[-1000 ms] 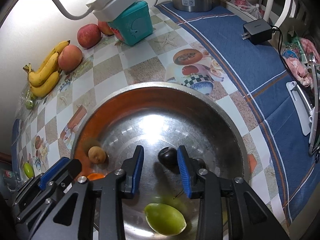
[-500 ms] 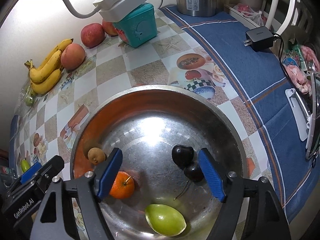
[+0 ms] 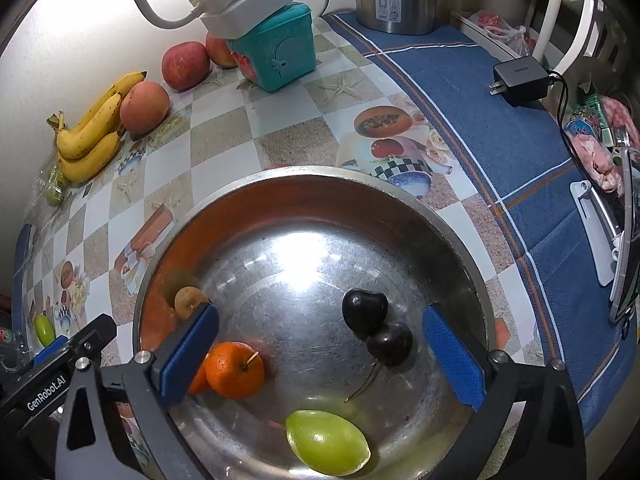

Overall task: Organize fruits
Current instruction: 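Withdraw both grippers from the bowl back toward the loose fruit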

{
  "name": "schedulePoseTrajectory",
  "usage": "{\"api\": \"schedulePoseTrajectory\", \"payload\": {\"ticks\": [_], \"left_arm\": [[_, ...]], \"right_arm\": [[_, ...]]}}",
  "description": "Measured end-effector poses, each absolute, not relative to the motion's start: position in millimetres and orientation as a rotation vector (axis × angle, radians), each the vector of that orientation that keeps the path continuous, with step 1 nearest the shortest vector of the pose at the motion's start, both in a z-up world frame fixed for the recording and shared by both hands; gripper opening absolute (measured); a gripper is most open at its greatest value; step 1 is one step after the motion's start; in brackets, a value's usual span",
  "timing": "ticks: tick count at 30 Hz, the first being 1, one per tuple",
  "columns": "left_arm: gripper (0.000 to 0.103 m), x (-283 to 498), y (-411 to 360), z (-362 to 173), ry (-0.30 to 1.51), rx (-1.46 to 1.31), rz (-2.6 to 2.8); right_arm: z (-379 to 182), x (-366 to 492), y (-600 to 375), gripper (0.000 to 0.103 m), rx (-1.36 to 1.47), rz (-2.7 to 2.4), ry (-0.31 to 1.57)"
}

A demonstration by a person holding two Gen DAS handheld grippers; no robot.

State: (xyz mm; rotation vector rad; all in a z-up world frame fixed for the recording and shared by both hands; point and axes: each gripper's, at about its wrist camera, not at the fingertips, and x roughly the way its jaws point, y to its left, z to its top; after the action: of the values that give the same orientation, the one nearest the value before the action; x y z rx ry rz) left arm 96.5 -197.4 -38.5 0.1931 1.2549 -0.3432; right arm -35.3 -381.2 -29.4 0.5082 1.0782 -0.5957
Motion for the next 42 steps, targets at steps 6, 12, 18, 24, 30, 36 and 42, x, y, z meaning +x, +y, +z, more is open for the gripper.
{"api": "schedulePoseTrajectory", "payload": {"ticks": [6, 12, 18, 24, 30, 36, 42], "left_arm": [[0.103, 98, -194, -35, 1.252, 0.203, -0.332], [0.103, 103, -186, -28, 1.23, 0.202, -0.326], [0.103, 111, -169, -16, 1.197, 0.259, -0.329], [0.103, 124, -133, -1, 1.158, 0.285, -0.296], [0.103, 140, -89, 5, 1.142, 0.283, -0.215], [0.103, 158, -34, 0, 1.159, 0.251, -0.099], [0.103, 171, 19, 2, 1.151, 0.214, -0.002]], "right_arm": [[-29, -36, -382, 0.102, 0.52, -0.6, 1.074], [-27, -36, -380, 0.102, 0.516, -0.604, 1.068], [-25, -34, -375, 0.102, 0.52, -0.612, 1.062], [-19, -32, -365, 0.102, 0.553, -0.589, 1.044], [-13, -21, -342, 0.102, 0.546, -0.518, 1.039], [-4, -5, -309, 0.102, 0.512, -0.432, 1.029], [1, 14, -274, 0.102, 0.494, -0.343, 1.027]]}}
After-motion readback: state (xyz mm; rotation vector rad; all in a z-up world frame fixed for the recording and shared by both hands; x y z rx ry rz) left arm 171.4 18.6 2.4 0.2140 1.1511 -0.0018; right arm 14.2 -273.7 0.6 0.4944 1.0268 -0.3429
